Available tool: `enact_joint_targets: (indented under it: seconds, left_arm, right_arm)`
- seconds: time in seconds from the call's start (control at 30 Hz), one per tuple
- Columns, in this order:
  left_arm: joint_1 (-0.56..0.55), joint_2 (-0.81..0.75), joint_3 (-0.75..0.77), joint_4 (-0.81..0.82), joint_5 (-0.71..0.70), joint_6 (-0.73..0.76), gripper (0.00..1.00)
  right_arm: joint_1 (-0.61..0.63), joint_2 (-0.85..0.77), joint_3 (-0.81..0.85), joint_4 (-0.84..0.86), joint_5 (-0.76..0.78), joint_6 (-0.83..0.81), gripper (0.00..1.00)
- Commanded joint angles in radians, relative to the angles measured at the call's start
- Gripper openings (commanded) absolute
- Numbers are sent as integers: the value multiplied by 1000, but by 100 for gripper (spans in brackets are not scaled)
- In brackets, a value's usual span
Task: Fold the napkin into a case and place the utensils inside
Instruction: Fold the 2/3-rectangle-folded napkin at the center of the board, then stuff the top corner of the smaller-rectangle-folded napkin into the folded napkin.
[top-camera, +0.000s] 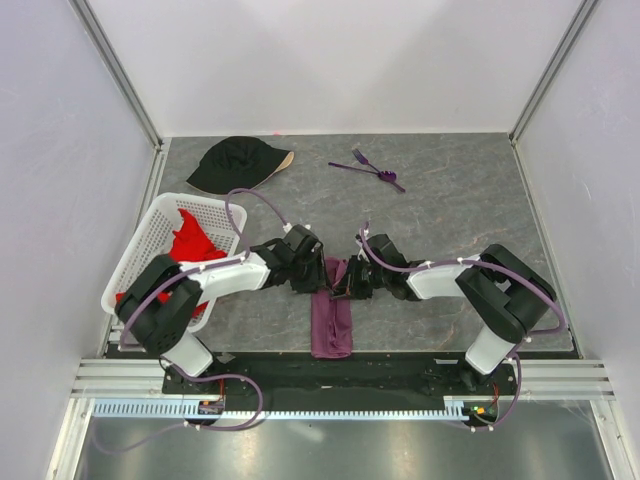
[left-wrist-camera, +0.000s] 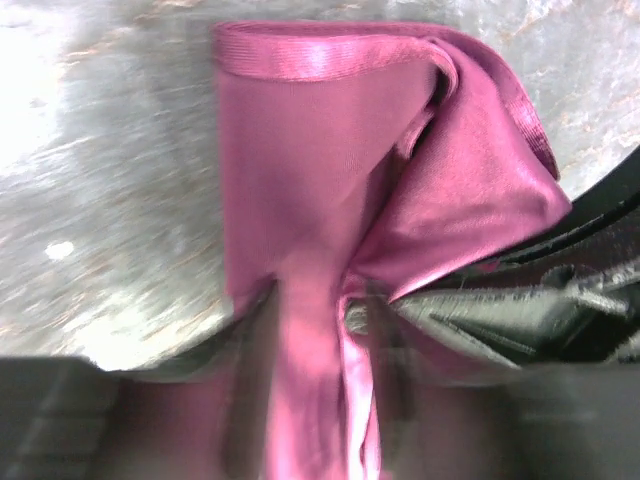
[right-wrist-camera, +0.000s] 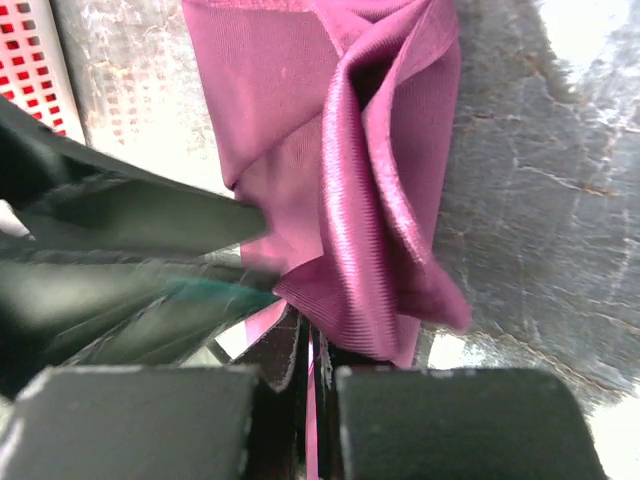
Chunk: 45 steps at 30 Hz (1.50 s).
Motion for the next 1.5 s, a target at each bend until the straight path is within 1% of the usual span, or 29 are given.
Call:
enact_joint_targets:
  seconds: [0.0,0.07,0.13,0.17,0.2,0.27,0.33,0.4,0.5,0.53,0.6,0.63,0.8,0.83,0.9,0.93,0.97,1.0,1.07,1.13,1.27,1.33,1.47]
  left_arm:
    - [-17,-117,-15,-51,43,36,65]
    - [-26,-154,-29,-73,48,39,78]
    - [-43,-163,-41,-85,57,45,83]
    - [-48,-157,-41,-87,63,46,90]
    - [-61,-143,-38,-91,83,54,93]
    - [-81,-99,-21,-110,79,55,97]
    - [-116,-73,-9,-130,60,52,98]
    - [-146,-47,3,-142,31,45,96]
    - [-169,-50,6,-167,-6,40,91]
    - [-172,-57,3,-171,-13,39,87]
    - [-178,-89,-6,-190,-32,34,80]
    - [-179,-106,-12,-190,-37,32,75]
    - [-186,-273,-95,-168,-75,11,74]
    - [-184,-330,-107,-162,-76,11,71]
    - [-186,-388,-148,-139,-70,3,68]
    - [-186,-396,-159,-133,-64,0,63]
    - [-186,-399,-176,-128,-55,-4,63]
    - [-184,-396,-182,-118,-32,-9,64]
    - [-187,-360,-190,-102,-9,-17,82]
    - [-201,-318,-172,-93,0,-23,92]
    - [-218,-229,-142,-84,-41,-21,95]
    - [-218,-215,-132,-78,-53,-21,95]
    - [-215,-171,-127,-65,-57,-30,93]
  right_arm:
    - [3,2,8,47,45,12,0]
    - [4,-1,21,24,48,9,0]
    - [4,-2,28,13,48,10,1]
    - [3,-4,28,13,47,15,1]
    - [4,-2,30,13,45,21,1]
    - [3,-1,32,16,40,33,1]
    - [4,-4,33,21,36,45,1]
    - [4,-9,33,19,36,49,1]
    - [6,-24,32,18,37,56,0]
    - [4,-24,32,16,33,56,0]
    - [6,-25,32,13,34,58,0]
    - [4,-22,32,13,31,56,0]
    - [6,-2,36,22,20,53,0]
    - [6,-2,39,21,20,52,0]
    - [4,2,45,18,16,47,0]
    - [6,1,47,16,17,45,0]
    - [6,-1,48,13,19,45,0]
    - [6,1,47,13,19,47,0]
    - [4,1,51,13,20,50,0]
    - [6,2,58,15,19,52,0]
    - [6,1,61,13,19,53,0]
    - [6,-2,62,9,20,52,0]
    - [6,-10,59,4,19,47,0]
